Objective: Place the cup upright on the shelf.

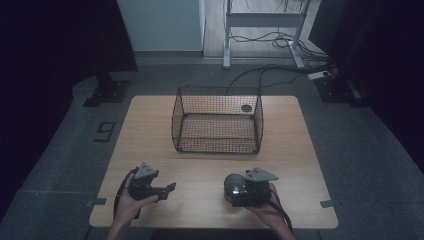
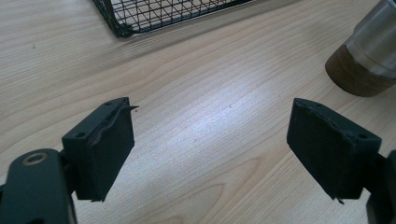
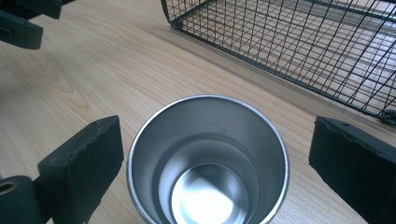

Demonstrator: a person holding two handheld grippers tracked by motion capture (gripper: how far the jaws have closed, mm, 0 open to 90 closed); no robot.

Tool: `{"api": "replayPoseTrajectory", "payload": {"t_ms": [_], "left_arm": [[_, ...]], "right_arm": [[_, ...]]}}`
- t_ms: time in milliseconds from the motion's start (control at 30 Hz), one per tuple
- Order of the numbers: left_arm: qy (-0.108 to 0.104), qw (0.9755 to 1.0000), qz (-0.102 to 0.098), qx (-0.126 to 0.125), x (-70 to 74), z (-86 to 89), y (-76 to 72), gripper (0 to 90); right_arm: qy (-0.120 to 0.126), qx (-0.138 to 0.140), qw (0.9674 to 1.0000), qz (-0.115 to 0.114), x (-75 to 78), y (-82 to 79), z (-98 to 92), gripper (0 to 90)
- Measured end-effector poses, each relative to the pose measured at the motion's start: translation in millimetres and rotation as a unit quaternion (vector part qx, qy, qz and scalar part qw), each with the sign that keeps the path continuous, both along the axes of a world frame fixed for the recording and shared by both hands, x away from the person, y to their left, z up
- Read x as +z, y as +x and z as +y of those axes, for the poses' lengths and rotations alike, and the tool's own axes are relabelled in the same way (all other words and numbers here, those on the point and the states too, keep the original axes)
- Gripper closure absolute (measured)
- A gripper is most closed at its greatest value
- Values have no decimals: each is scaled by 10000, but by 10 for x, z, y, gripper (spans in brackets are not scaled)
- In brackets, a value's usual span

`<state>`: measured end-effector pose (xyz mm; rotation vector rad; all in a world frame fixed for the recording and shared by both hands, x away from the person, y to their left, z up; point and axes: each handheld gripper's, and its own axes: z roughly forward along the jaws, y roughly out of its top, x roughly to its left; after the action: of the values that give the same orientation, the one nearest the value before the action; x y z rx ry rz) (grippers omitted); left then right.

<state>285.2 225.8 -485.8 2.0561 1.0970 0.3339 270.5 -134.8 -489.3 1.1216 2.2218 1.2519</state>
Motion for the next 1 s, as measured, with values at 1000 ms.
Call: {"api": "replayPoseTrajectory", "payload": {"t_ms": [1000], "left_arm": [[-26, 10000, -56, 23, 28, 25, -11, 153]], "right_arm": [[-500, 232, 9985, 25, -342, 90, 160, 177]]}}
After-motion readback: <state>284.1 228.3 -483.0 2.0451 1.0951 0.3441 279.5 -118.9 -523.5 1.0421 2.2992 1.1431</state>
